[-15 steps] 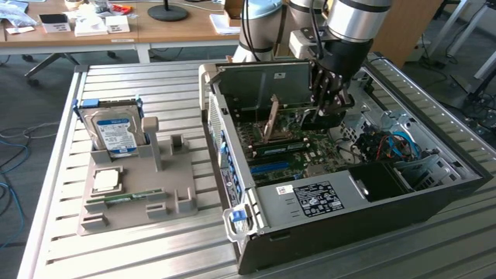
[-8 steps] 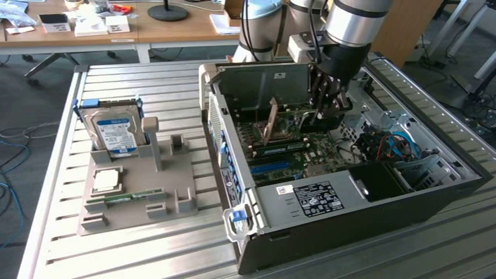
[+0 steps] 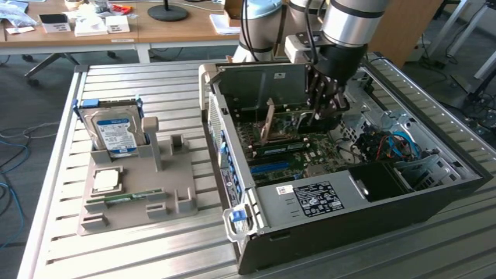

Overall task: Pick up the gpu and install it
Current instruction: 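Insert the gpu into the slot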

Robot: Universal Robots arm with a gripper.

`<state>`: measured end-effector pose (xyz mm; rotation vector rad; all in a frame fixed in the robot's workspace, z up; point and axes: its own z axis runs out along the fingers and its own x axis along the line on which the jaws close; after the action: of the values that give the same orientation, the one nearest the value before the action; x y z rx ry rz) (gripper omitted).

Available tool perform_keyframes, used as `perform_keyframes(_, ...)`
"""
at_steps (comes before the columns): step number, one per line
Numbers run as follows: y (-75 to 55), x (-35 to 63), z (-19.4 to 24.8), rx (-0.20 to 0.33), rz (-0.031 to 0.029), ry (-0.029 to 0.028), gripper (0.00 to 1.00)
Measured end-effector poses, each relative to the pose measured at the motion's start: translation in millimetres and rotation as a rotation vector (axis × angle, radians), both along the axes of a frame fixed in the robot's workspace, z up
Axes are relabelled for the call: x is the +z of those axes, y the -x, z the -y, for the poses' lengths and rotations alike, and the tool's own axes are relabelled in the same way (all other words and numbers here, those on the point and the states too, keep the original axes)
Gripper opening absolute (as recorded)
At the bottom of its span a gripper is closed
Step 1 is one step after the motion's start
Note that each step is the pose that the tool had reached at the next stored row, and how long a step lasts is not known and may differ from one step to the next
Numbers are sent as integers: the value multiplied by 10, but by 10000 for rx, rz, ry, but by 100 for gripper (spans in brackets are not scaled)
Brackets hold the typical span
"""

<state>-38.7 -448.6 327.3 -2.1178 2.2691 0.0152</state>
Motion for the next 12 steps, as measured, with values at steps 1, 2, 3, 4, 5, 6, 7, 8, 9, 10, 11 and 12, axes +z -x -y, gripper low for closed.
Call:
perform_keyframes(1,13,0,0,-1,-1,1,27)
perform_keyframes(2,26,0,1,-1,-1,1,27)
perform_keyframes(3,39,0,0,-3,-1,1,27)
perform_keyframes(4,51,0,0,-4,-1,1,27)
perform_keyframes(5,64,1,1,-4,-1,2,27)
perform_keyframes(6,75,0,0,-5,0,1,27)
perform_keyframes(7,85,0,1,-5,-2,1,27)
perform_keyframes(8,85,0,0,-6,-1,0,27)
perform_keyframes(9,85,0,1,-6,-1,0,27)
perform_keyframes(10,85,0,1,-6,-1,0,27)
perform_keyframes(11,85,1,1,-6,-1,0,27)
perform_keyframes(12,86,0,1,-7,-1,0,27)
